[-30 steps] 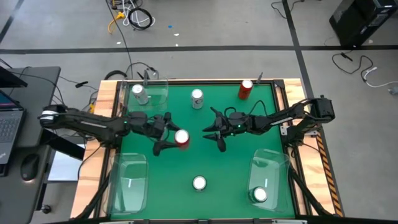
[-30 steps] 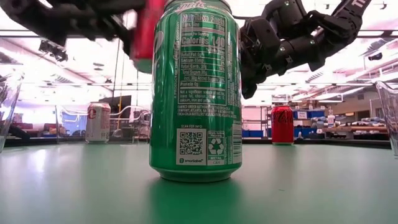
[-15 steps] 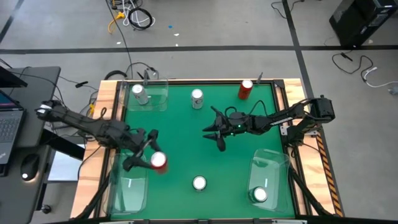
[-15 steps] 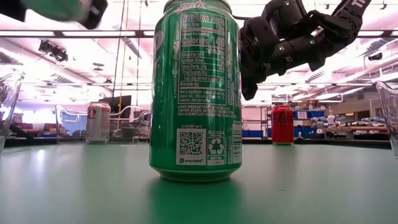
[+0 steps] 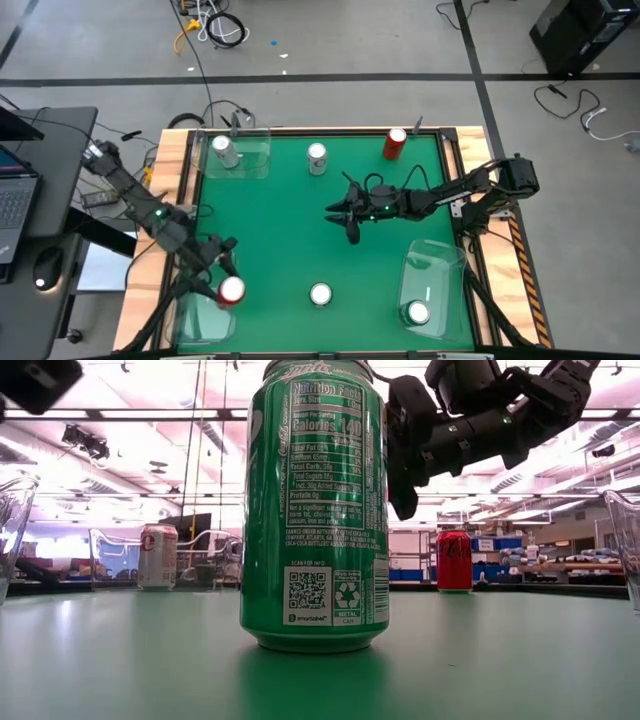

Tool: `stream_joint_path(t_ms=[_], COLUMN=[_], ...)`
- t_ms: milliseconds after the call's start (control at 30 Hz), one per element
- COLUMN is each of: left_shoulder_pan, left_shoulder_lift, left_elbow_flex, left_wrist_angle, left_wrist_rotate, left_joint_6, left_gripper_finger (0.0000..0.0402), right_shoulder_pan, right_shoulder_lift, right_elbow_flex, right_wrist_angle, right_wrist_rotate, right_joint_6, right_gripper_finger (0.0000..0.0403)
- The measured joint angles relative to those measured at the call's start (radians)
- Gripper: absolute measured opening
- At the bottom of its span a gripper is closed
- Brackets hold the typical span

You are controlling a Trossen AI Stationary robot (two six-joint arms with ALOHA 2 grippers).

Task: Sort soda cans
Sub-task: Put the left red-black soda can into the bottom left transparent bin

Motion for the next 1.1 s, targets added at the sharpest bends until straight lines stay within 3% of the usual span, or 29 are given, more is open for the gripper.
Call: stream_joint_path(t_ms=[200, 367, 633, 833, 1100], left_shoulder_pan=[-0.266, -0.473, -0.642, -0.671, -0.671], left_shoulder_lift=[0.006, 0.090, 0.332, 0.546, 0.742], left_elbow_flex=[0.000, 0.000, 0.000, 0.000, 0.000], left_wrist_angle=[-0.023, -0.048, 0.097, 0.231, 0.348], left_wrist_rotate=[-0.330, -0.605, -0.932, -1.039, -1.053], left_joint_6=[-0.060, -0.195, -0.303, -0.406, -0.531], left_gripper_finger=[0.0295, 0.0295, 0.0295, 0.0295, 0.0295], right_shoulder_pan=[0.018, 0.019, 0.018, 0.017, 0.017], right_shoulder_lift=[0.000, 0.000, 0.000, 0.000, 0.000], right_elbow_flex=[0.047, 0.090, 0.125, 0.127, 0.127], right_wrist_angle=[-0.014, -0.058, -0.086, -0.085, -0.084], right_wrist_rotate=[0.018, 0.018, 0.018, 0.020, 0.022], right_joint_6=[0.004, -0.019, -0.035, -0.037, -0.031], right_gripper_finger=[0.0140, 0.0140, 0.0140, 0.0140, 0.0140])
